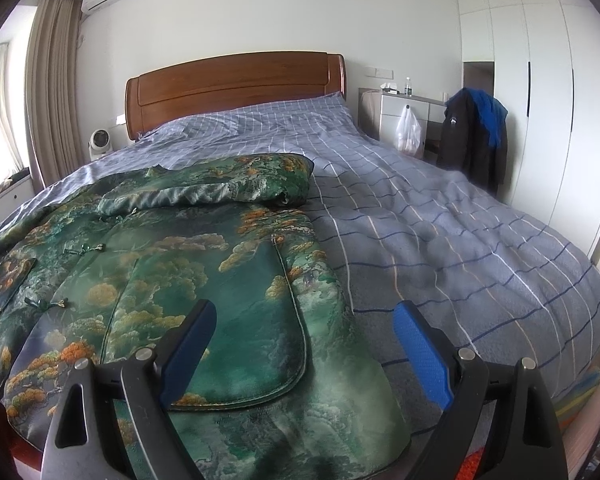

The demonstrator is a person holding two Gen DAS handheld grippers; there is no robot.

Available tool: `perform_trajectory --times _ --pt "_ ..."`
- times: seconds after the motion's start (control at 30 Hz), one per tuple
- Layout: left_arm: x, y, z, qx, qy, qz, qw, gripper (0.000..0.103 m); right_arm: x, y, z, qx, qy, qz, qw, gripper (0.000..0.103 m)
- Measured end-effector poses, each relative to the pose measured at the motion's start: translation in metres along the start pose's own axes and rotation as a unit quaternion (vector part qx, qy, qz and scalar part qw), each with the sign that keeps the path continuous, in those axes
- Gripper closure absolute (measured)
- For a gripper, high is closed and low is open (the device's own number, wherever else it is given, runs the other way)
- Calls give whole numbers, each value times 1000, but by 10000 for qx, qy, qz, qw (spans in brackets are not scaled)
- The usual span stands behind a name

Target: Fold large clothes

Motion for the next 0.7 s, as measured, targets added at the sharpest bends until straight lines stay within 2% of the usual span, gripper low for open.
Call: perform_trajectory --times 0.3,0.37,0.43,0.53,0.57,0.6,0.63,0.7 --pt "6 -4 -3 -166 58 -80 9998 0 -1 -3 1 -55 -36 -76 9999 14" --pt "7 -3 -7 -340 67 -252 9991 0 -3 -5 -1 -67 12 -111 9999 14" --pt "6 0 -11 -630 224 -592 9960 0 -3 -5 -3 -61 82 -112 9999 14" --pt "0 15 -14 -1056 407 -1210 9862 0 -3 -4 -5 -49 138 -88 9999 14" --pt "0 23 -15 -1217 459 -1297 9830 1 -3 -4 -5 -50 138 -90 9999 14" --pt "1 32 -18 -1386 561 -1308 9801 1 -3 -4 -5 -54 133 -93 9999 14" --pt "7 49 -27 -1611 778 -1149 9771 1 -3 -4 -4 -56 124 -93 9999 14" --pt "26 75 -51 -1739 1115 -618 9765 1 -3 -3 -4 -60 115 -83 9999 14"
Point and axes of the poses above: each gripper's, at about its wrist camera, not at the fingertips, and y roughly against the way its jaws point, z to its right, x to its top, the point moved 4 cm from there along -y, roughly the way its jaws point, and after that the axes turned 7 degrees about -y, right-handed, at the moved point
